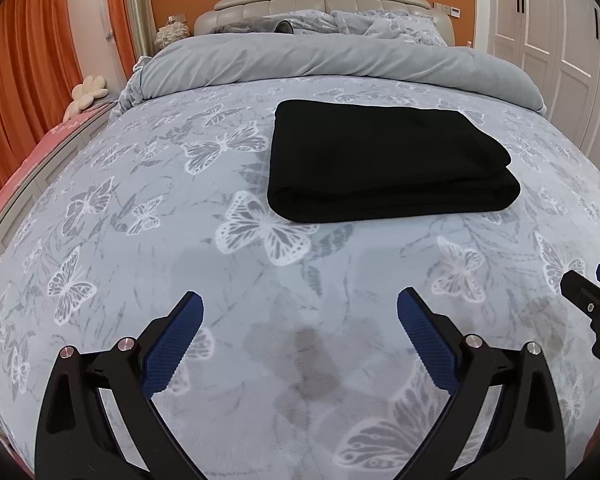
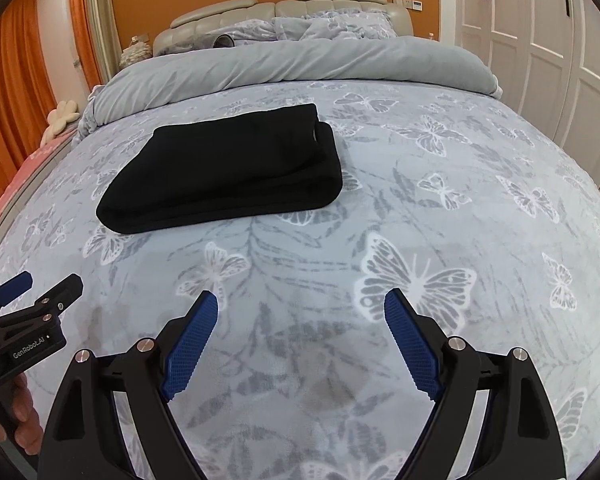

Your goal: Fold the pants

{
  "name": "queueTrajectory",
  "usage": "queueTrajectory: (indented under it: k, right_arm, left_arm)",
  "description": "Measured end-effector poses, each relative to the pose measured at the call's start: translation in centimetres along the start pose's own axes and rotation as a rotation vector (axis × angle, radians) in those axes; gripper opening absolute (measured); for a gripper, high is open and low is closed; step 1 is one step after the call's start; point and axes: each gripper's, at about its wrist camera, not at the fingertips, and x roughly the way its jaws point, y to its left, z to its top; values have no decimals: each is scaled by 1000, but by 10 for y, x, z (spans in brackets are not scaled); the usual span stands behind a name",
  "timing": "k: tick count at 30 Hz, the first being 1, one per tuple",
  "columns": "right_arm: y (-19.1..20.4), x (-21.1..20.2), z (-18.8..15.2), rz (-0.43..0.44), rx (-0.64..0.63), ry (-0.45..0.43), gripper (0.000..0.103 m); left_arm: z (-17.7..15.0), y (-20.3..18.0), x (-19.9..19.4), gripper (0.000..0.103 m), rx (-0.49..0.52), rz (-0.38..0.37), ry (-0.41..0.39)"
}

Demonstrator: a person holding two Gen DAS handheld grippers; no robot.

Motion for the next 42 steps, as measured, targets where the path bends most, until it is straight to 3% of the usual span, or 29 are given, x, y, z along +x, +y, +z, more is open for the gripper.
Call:
queueTrajectory:
  k: [4, 8, 13, 15, 18, 20, 21, 22, 24, 27, 28, 30, 31, 34, 38, 40, 42]
  right_arm:
    - [-1, 3, 3, 27, 15, 11, 83]
    - [-22, 18, 35, 88, 97, -4, 83]
    - [-51, 64, 75, 103, 180, 15, 81]
    - [-53, 78, 90, 125, 216, 13, 81]
    - [-37, 103, 114, 120, 174, 9, 81]
    - [-27, 120, 122, 117, 145, 25, 63]
    - [-21, 141, 125, 128, 118, 90, 27]
    - [-18, 154, 125, 110, 105, 141, 24]
    - [-15, 141, 127, 126, 60, 98, 13]
    - [-27, 102, 123, 188, 82, 29, 13]
    - [-30, 105, 119, 161, 78, 35, 15]
    - [-31, 140, 104, 84, 23, 141, 23]
    - [-32, 141, 99, 96, 28, 119, 26]
    - [-35, 115, 97, 89, 78, 78, 43]
    - [-30, 74, 79, 62, 75, 78, 47]
    - [-26, 49, 56, 47, 84, 90, 58]
    - [-17, 31, 38, 19, 55, 78, 61]
  left_arm:
    - [1, 2, 2, 96, -5, -5, 6]
    - [12, 16, 11, 96, -64, -43, 27]
    - [18, 38, 23, 96, -171, -84, 61]
    - [21, 38, 25, 96, -155, -77, 58]
    - [25, 38, 27, 96, -136, -63, 45]
    - [26, 39, 31, 96, -139, -64, 47]
    - [26, 40, 35, 96, -144, -69, 58]
    - [26, 41, 37, 96, -144, -71, 66]
    - [26, 44, 43, 96, -145, -63, 79]
    - [28, 51, 46, 96, -176, -72, 83]
    - [28, 53, 47, 96, -196, -85, 88]
    - [28, 53, 52, 96, -218, -110, 108]
    - [26, 51, 56, 96, -218, -111, 127]
    - [23, 43, 57, 96, -185, -82, 133]
    - [24, 29, 43, 96, -126, -64, 79]
    - [22, 20, 34, 96, -85, -57, 59]
    - [20, 12, 26, 96, -50, -49, 43]
